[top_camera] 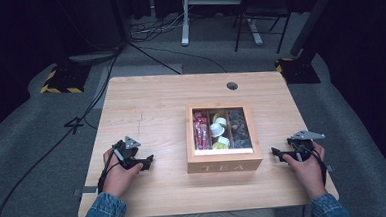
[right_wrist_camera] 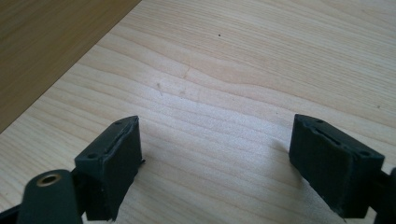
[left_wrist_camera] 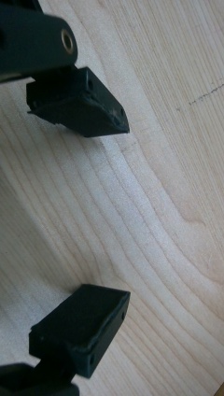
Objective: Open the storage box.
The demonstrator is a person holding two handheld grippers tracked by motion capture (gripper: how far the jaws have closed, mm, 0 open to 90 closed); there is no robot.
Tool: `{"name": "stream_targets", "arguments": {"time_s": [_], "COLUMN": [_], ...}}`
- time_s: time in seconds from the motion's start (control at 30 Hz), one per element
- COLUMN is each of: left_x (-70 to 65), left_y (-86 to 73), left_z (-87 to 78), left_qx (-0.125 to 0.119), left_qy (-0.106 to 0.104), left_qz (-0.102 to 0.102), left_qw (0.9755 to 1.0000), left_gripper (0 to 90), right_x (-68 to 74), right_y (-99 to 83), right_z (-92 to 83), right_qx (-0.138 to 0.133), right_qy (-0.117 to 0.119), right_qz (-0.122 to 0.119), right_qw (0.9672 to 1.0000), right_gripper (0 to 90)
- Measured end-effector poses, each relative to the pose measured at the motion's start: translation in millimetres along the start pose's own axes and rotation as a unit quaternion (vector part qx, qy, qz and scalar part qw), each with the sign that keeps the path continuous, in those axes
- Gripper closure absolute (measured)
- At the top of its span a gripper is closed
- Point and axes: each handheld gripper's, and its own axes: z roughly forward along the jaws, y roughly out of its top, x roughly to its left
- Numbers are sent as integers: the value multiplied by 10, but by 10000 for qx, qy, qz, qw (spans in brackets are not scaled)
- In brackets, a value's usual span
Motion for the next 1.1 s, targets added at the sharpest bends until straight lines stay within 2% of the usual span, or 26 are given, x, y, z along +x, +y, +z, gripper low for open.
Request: {"name": "stream_targets", "arguments": {"time_s": [0.1,0.23,0.43,0.7,0.73,0.77,0.83,0.87,0.9,0.93,1.1], "left_x": [-15,-65,-150,-365,-420,-420,-529,-529,-609,-609,-782], "left_y": [25,131,212,315,335,335,363,363,386,386,421], "left_z": [-29,-161,-271,-473,-511,-511,-561,-561,-590,-590,-612], "left_qx": [35,-133,-206,-330,-378,-378,-479,-479,-553,-553,-641], "left_qy": [14,-56,-175,-407,-473,-473,-636,-636,-747,-747,-1064], "left_qz": [50,130,198,469,527,527,588,588,663,663,837], "left_qw": [10000,9998,9994,9975,9968,9968,9951,9951,9935,9935,9887], "left_gripper": [211,243,257,274,279,284,287,288,291,292,296], "right_x": [1,0,0,1,1,1,2,1,2,2,4], "right_y": [0,0,-1,-1,-1,-1,-1,-1,-2,-2,-4], "right_z": [1,0,1,0,0,0,-1,-1,-2,-2,-9], "right_qx": [-7,0,-8,-6,-8,-8,-14,-13,-15,-15,-26], "right_qy": [-6,0,-4,-3,0,0,9,10,11,11,51], "right_qz": [3,0,1,-1,-4,-4,-8,-11,-14,-14,-53], "right_qw": [10000,10000,10000,10000,10000,10000,10000,10000,10000,10000,10000], "right_gripper": [169,169,169,170,172,172,176,177,179,179,203]}}
